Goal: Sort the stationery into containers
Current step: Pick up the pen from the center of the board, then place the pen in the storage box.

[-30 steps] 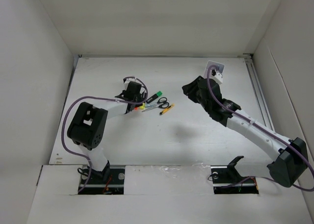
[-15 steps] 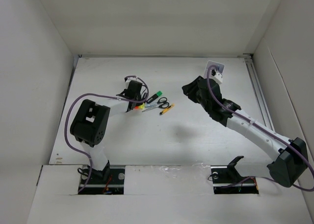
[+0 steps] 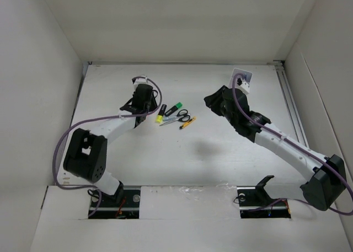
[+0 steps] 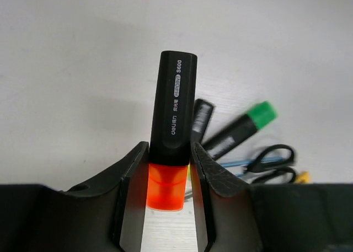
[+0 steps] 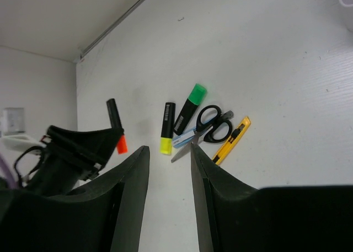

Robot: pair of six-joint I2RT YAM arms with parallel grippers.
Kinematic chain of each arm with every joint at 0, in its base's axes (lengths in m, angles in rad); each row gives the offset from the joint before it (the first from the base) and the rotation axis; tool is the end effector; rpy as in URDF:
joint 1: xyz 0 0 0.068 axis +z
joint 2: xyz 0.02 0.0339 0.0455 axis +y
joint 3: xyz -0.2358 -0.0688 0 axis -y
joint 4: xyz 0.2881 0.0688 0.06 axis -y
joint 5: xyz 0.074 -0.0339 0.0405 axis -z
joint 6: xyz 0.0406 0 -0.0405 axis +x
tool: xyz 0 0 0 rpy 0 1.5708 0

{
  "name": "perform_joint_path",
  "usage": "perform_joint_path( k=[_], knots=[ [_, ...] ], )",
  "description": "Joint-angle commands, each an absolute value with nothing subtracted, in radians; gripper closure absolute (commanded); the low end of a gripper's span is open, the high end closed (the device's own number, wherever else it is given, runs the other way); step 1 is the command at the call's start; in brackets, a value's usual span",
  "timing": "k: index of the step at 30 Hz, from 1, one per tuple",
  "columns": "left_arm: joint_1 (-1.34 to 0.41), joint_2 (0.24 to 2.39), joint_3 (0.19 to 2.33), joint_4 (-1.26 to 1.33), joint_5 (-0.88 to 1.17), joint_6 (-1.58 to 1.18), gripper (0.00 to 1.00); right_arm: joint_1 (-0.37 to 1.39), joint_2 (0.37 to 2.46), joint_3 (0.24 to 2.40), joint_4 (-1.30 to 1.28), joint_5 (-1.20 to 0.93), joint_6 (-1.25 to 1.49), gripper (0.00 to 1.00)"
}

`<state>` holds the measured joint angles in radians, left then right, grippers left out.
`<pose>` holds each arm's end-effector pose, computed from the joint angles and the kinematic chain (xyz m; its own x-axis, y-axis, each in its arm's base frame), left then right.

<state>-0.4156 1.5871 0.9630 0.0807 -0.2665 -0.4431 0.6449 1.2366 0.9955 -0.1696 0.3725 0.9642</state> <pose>0.3607 -0.1475 0.1711 -0.5059 -0.2288 -0.8317 -0.0373 0.9691 -0.2440 0.2800 0.1921 0.2811 -0.4228 0.6395 -0.6420 0.0950 0.7359 0.6704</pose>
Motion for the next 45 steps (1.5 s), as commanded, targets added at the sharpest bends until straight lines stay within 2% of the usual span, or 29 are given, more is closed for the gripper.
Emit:
perform_joint_path(
  k=[1, 4, 9, 12, 17, 26, 35, 37, 39, 40, 42, 43, 45],
  knots=[
    [-0.428, 1.471, 0.933, 0.117, -0.195, -0.462, 0.96, 0.646, 1.241, 0.994, -0.110, 0.328, 0.948, 0.58],
    [-0.463, 1.424, 0.898, 0.175, -0.077, -0.462, 0.97, 0.626, 1.241, 0.994, -0.101, 0.247, 0.939, 0.57],
    [-0.463, 1.365, 0.795, 0.357, 0.208, -0.474, 1.00, 0.571, 1.220, 0.976, -0.052, 0.085, 0.930, 0.41],
    [-0.472, 1.347, 0.741, 0.455, 0.297, -0.483, 1.00, 0.540, 1.209, 0.966, -0.023, -0.032, 0.930, 0.36],
    [-0.549, 1.356, 0.732, 0.495, 0.336, -0.445, 1.00, 0.529, 1.301, 1.009, -0.023, -0.127, 0.930, 0.36],
    [-0.600, 1.396, 0.741, 0.557, 0.391, -0.425, 1.00, 0.538, 1.399, 1.042, -0.023, -0.127, 0.959, 0.36],
    [-0.600, 1.405, 0.732, 0.566, 0.434, -0.407, 1.00, 0.558, 1.454, 1.051, -0.023, -0.149, 0.968, 0.51],
    [-0.600, 1.405, 0.732, 0.566, 0.434, -0.407, 1.00, 0.558, 1.463, 1.051, -0.023, -0.175, 0.968, 0.59],
    [-0.600, 1.405, 0.723, 0.575, 0.434, -0.407, 1.00, 0.558, 1.473, 1.060, -0.023, -0.175, 0.977, 0.62],
    [-0.600, 1.405, 0.723, 0.575, 0.434, -0.407, 1.00, 0.558, 1.473, 1.060, -0.023, -0.184, 0.977, 0.69],
    [-0.600, 1.405, 0.723, 0.575, 0.434, -0.407, 1.00, 0.558, 1.473, 1.060, -0.023, -0.184, 0.977, 0.76],
    [-0.600, 1.405, 0.723, 0.575, 0.434, -0.407, 1.00, 0.558, 1.473, 1.060, -0.023, -0.172, 0.986, 0.85],
    [-0.600, 1.405, 0.723, 0.575, 0.434, -0.407, 0.96, 0.558, 1.473, 1.060, -0.023, -0.161, 0.986, 0.92]
  ],
)
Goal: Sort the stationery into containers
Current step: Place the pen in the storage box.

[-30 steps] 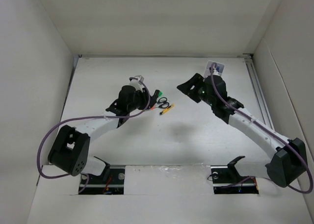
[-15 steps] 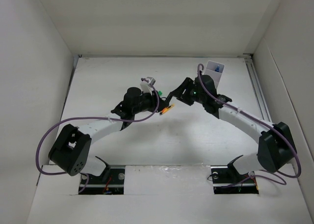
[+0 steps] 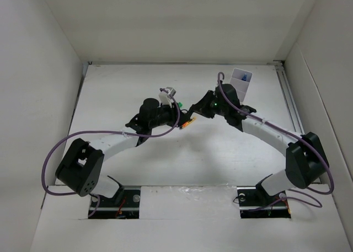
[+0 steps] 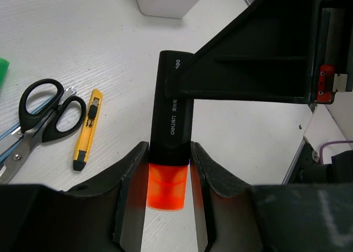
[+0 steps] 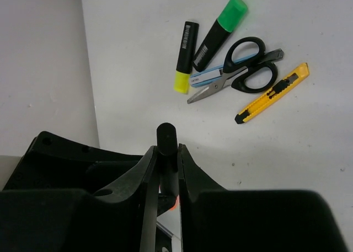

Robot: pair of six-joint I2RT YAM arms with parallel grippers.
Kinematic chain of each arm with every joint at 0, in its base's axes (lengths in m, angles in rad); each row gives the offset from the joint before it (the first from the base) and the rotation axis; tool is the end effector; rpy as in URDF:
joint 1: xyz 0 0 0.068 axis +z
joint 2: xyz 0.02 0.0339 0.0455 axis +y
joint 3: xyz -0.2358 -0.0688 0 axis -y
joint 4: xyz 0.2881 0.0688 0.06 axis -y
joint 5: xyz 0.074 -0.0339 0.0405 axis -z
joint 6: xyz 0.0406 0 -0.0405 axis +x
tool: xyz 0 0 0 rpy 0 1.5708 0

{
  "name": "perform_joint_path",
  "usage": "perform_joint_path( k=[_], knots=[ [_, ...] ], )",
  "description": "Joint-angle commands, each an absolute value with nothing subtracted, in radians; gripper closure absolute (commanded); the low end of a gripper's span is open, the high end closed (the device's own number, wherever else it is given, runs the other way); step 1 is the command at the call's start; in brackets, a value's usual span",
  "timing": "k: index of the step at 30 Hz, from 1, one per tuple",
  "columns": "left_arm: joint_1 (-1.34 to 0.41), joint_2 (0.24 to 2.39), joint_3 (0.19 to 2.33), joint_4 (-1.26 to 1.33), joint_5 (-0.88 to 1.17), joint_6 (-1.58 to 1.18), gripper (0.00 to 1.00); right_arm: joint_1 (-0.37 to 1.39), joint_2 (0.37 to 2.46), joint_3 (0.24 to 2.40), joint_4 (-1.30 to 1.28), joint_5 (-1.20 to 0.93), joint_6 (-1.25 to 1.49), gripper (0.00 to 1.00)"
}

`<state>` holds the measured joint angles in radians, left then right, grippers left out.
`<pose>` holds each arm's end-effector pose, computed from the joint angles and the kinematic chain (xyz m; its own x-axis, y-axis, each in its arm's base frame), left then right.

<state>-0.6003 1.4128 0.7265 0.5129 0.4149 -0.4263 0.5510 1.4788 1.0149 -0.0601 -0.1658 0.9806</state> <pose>0.2823 -0.2131 0.1910 -0.4789 -0.1308 -0.8681 0.7101 0.5237 -0.4706 0.3216 0.2055 0.2160 -0.7674 0.4902 -0.4132 -0.0009 0.6437 0.7653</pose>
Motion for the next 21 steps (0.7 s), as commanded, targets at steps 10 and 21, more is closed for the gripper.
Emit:
perform_joint_path(
  k=[10, 21],
  knots=[
    [-0.600, 1.304, 0.723, 0.574, 0.319, -0.407, 0.39, 0.482, 1.430, 1.069, -0.023, -0.009, 0.996, 0.99],
    [-0.586, 1.281, 0.699, 0.459, 0.075, -0.397, 0.24, 0.213, 1.353, 1.069, -0.023, 0.464, 1.015, 1.00]
  ],
)
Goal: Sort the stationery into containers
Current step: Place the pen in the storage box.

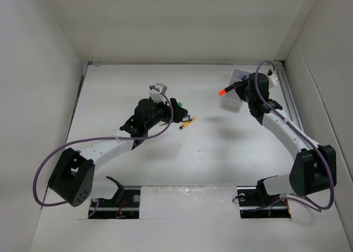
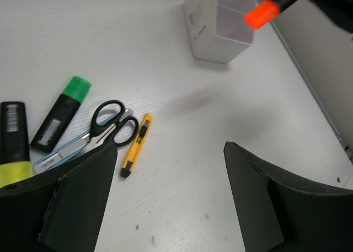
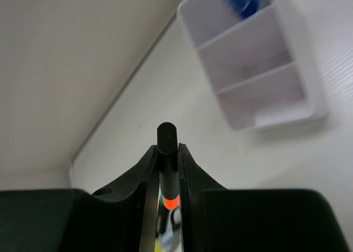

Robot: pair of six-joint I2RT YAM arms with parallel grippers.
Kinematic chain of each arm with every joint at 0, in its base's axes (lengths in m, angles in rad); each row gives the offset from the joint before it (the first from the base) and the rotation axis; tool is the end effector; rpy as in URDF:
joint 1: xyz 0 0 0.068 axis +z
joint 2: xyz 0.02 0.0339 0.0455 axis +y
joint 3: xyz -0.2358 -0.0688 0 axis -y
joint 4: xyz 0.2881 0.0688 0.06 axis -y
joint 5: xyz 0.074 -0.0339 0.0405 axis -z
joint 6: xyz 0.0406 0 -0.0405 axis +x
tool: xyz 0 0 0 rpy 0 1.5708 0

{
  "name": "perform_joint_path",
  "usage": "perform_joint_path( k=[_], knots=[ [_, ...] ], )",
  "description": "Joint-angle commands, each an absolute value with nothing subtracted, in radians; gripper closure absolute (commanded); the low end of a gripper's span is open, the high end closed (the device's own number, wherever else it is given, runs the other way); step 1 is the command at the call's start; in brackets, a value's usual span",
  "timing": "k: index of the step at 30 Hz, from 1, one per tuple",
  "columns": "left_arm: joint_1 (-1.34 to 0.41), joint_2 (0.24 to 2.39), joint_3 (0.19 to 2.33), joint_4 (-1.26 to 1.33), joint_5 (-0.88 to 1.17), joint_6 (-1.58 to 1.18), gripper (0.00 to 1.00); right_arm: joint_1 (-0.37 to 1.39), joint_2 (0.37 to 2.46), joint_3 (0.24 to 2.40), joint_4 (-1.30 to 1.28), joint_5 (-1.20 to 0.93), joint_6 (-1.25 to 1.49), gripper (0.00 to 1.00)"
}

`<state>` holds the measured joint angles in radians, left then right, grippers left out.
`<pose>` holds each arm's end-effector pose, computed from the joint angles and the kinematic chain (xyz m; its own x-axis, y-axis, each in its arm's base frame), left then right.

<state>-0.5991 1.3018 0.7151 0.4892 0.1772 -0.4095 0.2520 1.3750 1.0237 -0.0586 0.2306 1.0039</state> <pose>0.2800 -0.1998 0.2202 -0.3524 -0.2339 -0.9061 0.6101 0.6768 -0.4120 0.3600 0.0831 0.2567 -0.2408 0.7860 -0.5694 0.3042 0.6182 0.7248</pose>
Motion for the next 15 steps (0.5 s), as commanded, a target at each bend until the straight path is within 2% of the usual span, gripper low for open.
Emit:
perform_joint_path(
  k=[1, 6, 15],
  knots=[
    [-0.575, 1.281, 0.690, 0.459, 0.065, -0.397, 0.24, 0.200, 1.364, 1.083, -0.023, 0.506, 1.015, 1.00],
    [-0.557, 1.260, 0.690, 0.379, -0.105, -0.396, 0.24, 0.147, 1.466, 1.153, -0.046, 0.707, 1.025, 1.00],
    [-0.557, 1.207, 0.669, 0.377, -0.012, -0.417, 0.24, 0.179, 1.722, 1.406, -0.164, 0.913, 1.003, 1.00]
  ],
)
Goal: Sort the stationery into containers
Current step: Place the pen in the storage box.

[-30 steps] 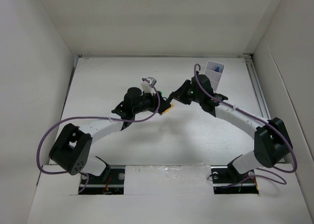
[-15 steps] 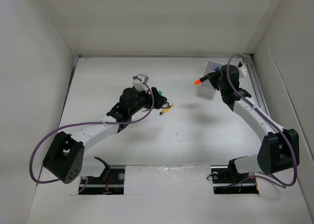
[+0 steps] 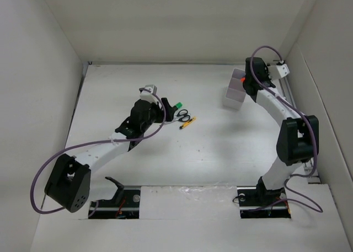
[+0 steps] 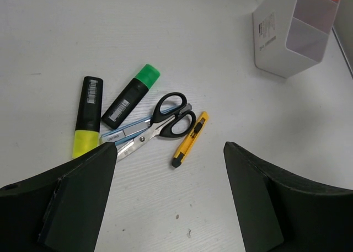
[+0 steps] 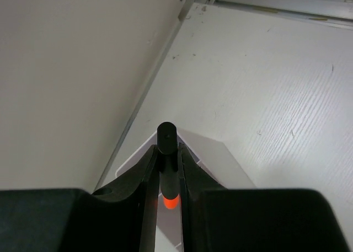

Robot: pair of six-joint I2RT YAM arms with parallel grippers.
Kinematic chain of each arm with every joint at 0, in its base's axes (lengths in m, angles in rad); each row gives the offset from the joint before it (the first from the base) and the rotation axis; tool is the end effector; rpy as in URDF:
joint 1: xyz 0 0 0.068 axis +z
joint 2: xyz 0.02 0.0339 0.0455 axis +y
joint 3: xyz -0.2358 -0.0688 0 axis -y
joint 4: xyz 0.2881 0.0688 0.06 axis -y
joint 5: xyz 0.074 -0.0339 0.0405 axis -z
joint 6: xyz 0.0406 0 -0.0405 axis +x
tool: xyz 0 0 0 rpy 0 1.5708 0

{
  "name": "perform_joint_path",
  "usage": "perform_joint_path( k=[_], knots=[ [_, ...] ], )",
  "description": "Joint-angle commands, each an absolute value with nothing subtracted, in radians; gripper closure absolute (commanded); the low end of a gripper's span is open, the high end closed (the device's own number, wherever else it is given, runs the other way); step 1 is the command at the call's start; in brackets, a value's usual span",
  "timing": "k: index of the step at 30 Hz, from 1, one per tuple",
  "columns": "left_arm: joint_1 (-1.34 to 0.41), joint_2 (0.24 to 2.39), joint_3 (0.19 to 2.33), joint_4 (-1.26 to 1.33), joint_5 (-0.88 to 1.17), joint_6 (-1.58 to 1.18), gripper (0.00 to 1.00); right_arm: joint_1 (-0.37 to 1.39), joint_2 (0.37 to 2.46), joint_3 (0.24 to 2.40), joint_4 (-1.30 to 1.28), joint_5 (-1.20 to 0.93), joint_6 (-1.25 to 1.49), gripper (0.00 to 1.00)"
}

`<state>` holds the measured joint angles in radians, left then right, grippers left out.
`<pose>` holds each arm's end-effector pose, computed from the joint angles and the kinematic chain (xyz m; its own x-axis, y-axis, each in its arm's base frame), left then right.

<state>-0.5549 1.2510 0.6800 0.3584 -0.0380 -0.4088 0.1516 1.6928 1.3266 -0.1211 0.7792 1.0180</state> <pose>0.2836 -0.1740 0.2079 -0.3613 -0.2434 -0.9001 0.3828 0.8415 -0.3812 0.4295 0.0367 0.2522 0.1879 0.6412 -0.7440 0.6598 0.4787 0.5792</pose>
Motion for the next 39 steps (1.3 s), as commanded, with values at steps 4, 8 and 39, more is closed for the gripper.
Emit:
perform_joint_path(
  k=[4, 8, 39],
  knots=[
    [-0.557, 1.197, 0.669, 0.377, -0.012, -0.426, 0.24, 0.209, 1.743, 1.391, -0.164, 0.959, 0.994, 1.00],
    [-0.557, 1.197, 0.669, 0.358, -0.021, -0.426, 0.24, 0.219, 1.761, 1.379, -0.152, 0.969, 1.003, 1.00],
    [-0.537, 1.433, 0.818, 0.147, -0.318, -0.407, 0.46, 0.403, 1.515, 1.270, -0.230, 0.933, 1.071, 0.71]
  ],
)
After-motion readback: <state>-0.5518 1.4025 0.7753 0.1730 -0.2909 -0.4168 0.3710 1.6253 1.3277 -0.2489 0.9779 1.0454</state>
